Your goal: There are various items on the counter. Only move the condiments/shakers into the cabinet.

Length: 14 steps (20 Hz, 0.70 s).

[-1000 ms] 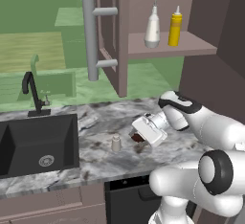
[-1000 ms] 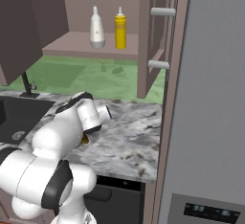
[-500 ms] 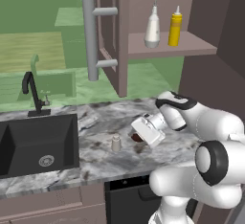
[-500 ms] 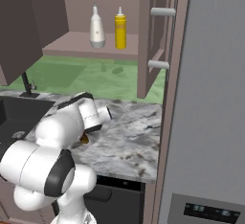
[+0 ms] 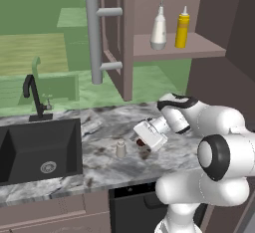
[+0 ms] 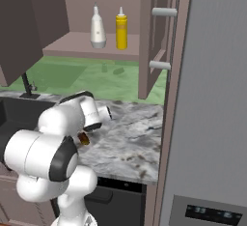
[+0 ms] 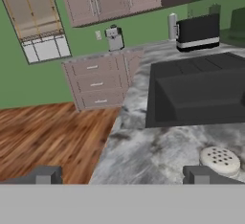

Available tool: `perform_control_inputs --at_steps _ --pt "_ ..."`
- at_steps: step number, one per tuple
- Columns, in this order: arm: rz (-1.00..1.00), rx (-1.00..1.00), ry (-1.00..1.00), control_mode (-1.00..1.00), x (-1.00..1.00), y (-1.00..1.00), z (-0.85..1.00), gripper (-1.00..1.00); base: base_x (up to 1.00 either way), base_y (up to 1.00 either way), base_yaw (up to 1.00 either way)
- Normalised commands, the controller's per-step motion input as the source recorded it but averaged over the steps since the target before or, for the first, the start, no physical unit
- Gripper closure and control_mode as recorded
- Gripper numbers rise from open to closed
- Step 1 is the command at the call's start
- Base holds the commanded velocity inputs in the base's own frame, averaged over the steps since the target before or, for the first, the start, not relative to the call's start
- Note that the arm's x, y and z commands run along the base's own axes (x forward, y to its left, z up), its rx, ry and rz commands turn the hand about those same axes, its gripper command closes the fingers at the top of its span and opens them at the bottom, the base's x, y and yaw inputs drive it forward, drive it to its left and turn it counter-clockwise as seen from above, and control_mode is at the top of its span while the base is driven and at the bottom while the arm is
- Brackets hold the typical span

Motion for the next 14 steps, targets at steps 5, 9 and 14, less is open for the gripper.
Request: perform_control_inputs --at_steps 5,9,14 --pt "0.00 -0.01 0.05 -1.00 0.12 0.20 -0.09 -1.00 0.00 0.00 0.00" --pt "0.00 -0.02 0.06 -1.00 0.06 0.15 -0.11 -1.00 0.00 0.00 0.00" --pt "0.00 0.00 0.00 -1.00 0.00 0.00 -0.09 -1.00 0.00 0.00 0.00"
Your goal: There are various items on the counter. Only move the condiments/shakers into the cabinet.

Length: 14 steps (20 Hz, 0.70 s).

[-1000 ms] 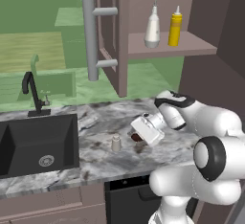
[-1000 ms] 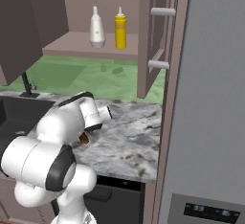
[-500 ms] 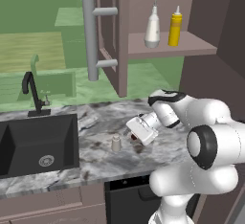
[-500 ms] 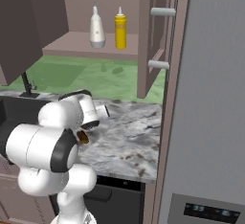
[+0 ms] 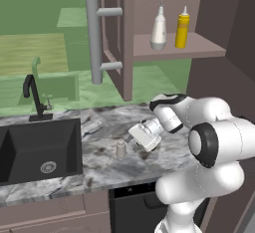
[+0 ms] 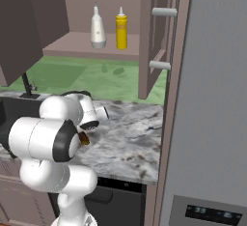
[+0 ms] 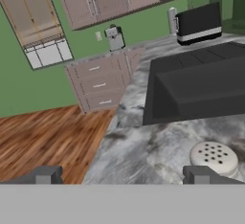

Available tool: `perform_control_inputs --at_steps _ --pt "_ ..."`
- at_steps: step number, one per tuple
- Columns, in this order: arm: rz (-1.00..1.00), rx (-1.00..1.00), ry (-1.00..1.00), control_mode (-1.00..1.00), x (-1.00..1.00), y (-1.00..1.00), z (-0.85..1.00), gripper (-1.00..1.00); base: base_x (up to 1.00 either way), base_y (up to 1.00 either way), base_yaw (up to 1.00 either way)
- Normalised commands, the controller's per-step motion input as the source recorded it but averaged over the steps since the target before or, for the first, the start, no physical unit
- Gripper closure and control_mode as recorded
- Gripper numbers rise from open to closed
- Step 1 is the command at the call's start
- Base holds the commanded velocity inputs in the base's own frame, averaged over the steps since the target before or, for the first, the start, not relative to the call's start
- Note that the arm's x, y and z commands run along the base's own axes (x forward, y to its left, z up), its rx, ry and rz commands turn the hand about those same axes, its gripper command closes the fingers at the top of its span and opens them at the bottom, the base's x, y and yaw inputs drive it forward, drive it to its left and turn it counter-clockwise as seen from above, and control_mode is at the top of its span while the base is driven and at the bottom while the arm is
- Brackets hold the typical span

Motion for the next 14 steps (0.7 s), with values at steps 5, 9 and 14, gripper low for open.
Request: perform_control_inputs --at_steps 5,9,14 --pt "0.00 0.00 0.00 -1.00 0.00 0.00 -0.01 -1.00 0.00 0.00 0.00" --pt "0.00 0.00 0.00 -1.00 0.01 0.00 -0.03 -1.00 0.00 0.00 0.00" --pt "0.00 0.00 0.00 -1.00 0.13 0.00 -0.02 -1.00 0.00 0.00 0.00"
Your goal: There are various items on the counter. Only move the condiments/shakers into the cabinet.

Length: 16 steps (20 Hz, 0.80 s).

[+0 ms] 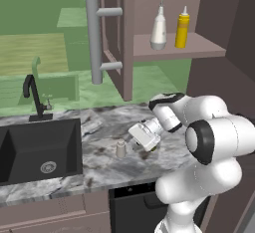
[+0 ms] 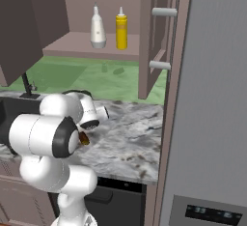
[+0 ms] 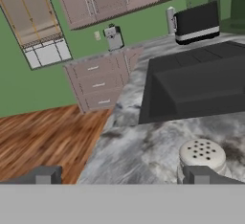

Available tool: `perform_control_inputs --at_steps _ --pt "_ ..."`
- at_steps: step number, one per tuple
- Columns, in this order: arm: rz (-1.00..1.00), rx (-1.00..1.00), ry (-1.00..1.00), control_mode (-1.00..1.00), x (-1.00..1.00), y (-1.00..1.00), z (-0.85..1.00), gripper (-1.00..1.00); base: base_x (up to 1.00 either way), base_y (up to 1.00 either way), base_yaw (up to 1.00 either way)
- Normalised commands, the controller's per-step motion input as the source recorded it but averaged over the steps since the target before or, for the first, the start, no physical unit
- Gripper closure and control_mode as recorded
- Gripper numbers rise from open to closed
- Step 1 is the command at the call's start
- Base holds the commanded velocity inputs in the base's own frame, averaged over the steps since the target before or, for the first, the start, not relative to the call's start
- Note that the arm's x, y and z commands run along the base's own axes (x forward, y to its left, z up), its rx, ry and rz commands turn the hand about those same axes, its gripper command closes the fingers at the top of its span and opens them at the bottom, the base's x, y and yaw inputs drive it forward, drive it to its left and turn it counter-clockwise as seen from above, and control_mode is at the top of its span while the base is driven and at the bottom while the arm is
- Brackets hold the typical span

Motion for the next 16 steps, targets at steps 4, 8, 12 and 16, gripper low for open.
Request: perform_control_inputs --at_steps 4,8,12,16 --pt "0.00 0.00 0.00 -1.00 0.17 0.00 -0.03 -1.00 0.00 0.00 0.00" --pt "0.00 -0.01 0.00 -1.00 0.17 0.00 -0.08 -1.00 0.00 0.00 0.00" --pt "0.00 -0.03 0.00 -1.00 0.19 0.00 -0.16 -1.00 0.00 0.00 0.00" --pt "0.00 -0.02 0.00 -1.00 0.19 0.00 -0.19 -1.00 0.00 0.00 0.00"
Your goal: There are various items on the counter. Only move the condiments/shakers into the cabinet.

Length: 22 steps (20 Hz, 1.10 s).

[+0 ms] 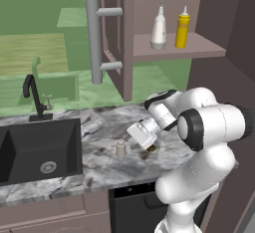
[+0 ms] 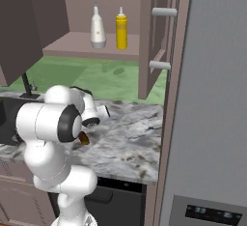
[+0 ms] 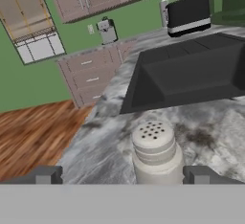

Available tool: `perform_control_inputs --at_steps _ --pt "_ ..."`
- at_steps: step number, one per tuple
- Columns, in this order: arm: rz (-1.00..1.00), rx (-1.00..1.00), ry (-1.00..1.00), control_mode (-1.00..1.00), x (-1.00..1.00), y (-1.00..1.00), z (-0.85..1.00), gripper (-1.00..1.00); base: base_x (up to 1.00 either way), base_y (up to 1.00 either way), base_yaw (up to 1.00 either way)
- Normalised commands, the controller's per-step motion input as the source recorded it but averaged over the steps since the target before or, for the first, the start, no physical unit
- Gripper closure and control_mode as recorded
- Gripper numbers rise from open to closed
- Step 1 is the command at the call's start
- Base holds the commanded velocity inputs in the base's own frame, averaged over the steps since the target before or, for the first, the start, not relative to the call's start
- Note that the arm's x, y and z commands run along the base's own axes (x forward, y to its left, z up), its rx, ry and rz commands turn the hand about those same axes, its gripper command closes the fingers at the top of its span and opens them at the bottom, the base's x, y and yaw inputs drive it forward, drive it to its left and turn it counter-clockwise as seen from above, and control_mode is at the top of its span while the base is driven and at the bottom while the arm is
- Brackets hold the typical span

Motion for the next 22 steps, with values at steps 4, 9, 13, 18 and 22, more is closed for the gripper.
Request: perform_control_inputs --at_steps 4,9,13,18,22 --pt "0.00 -0.01 0.01 -1.00 0.14 0.00 -0.19 -1.00 0.00 0.00 0.00" --pt "0.00 0.00 0.01 -1.00 0.09 0.00 -0.16 -1.00 0.00 0.00 0.00" --pt "0.00 0.00 0.01 -1.00 0.12 0.00 -0.11 -1.00 0.00 0.00 0.00" --pt "0.00 0.00 0.03 -1.00 0.07 0.00 -0.06 -1.00 0.00 0.00 0.00" --pt "0.00 0.00 0.02 -1.00 0.01 0.06 -0.01 -1.00 0.00 0.00 0.00"
